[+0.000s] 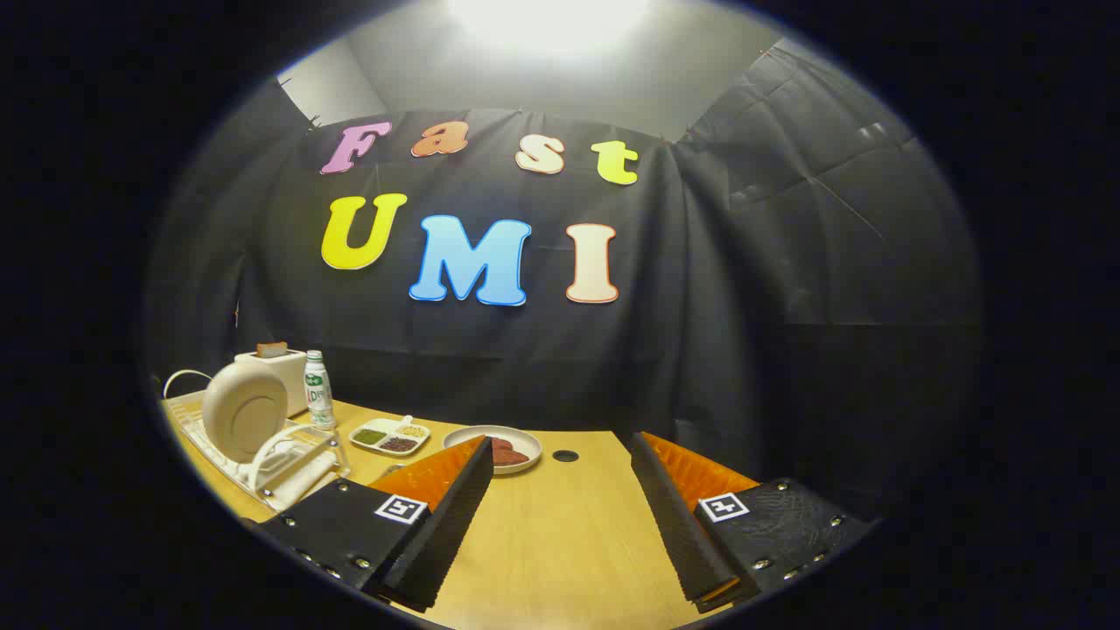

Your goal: Take the plate from the dish rack, then take the spoon from the basket and place it into the plate.

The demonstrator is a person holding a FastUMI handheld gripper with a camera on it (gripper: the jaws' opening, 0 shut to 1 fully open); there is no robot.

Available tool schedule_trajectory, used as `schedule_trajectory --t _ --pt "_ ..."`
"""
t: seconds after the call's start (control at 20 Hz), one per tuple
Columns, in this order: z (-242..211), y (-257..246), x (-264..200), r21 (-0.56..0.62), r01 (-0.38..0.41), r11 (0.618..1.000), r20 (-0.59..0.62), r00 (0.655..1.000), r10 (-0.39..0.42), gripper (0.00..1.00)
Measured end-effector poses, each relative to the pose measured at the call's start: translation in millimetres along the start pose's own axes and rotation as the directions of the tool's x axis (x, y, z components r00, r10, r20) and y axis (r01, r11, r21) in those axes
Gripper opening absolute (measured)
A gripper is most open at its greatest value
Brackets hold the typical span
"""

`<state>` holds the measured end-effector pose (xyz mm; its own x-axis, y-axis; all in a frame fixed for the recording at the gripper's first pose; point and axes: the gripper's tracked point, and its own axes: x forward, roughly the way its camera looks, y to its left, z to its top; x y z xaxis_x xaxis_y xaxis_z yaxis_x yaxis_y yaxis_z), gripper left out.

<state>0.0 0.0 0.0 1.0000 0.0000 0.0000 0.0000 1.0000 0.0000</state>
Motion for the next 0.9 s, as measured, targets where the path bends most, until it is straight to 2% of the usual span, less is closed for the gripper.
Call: schedule_trajectory --t 0.25,0.5,0.75,0.85,0.9 --pt "35 104 -19 0.030 -0.099 0.995 -0.052 0.994 0.101 0.97" --pt "44 222 -18 0.126 -0.234 0.964 -0.131 0.959 0.250 0.94" --pt "35 298 -2 0.239 -0.256 0.937 -0.176 0.937 0.301 0.93" --pt "23 316 7 0.258 -0.247 0.934 -0.214 0.928 0.305 0.75" --pt "15 322 11 0.264 -0.235 0.935 -0.245 0.922 0.301 0.75"
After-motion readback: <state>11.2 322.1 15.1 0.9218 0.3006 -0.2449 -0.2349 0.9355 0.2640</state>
